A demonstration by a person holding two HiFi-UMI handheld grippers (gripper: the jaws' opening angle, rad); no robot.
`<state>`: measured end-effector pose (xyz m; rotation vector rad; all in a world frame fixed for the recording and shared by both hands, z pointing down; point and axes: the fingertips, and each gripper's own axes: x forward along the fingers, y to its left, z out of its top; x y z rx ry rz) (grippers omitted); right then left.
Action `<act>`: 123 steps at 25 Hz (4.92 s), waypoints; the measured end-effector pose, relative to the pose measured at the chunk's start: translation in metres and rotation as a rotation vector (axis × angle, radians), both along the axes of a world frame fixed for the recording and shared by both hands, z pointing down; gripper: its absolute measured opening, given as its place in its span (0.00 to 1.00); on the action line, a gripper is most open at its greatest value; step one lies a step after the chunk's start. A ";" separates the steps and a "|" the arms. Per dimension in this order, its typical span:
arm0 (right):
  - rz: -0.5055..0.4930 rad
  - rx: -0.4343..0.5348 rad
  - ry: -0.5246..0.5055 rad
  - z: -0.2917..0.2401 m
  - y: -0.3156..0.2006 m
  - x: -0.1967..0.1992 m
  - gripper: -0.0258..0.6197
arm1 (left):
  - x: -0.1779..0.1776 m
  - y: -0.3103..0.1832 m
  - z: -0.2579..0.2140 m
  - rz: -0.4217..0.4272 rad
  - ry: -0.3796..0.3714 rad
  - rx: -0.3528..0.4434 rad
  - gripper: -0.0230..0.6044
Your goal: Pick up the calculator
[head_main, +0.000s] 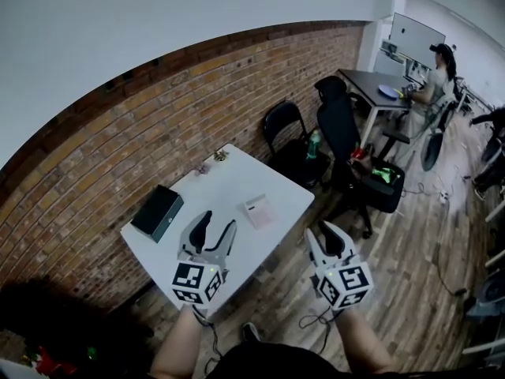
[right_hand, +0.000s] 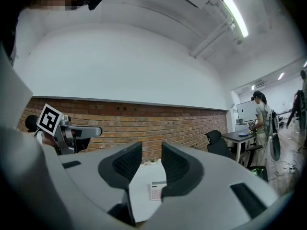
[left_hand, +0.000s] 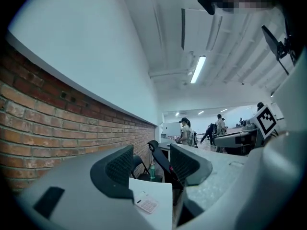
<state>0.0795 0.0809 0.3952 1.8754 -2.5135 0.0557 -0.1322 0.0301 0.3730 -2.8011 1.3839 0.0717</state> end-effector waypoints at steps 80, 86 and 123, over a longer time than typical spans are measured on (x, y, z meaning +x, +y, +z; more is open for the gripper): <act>-0.092 -0.287 -0.127 0.160 -0.390 0.100 0.14 | 0.154 -0.352 0.437 0.397 -0.255 -0.943 0.40; -0.094 -0.287 -0.131 0.162 -0.383 0.101 0.13 | 0.157 -0.339 0.437 0.416 -0.179 -1.024 0.29; -0.161 -0.209 -0.092 0.102 -0.360 0.076 0.07 | 0.161 -0.314 0.225 0.264 -0.049 -0.605 0.13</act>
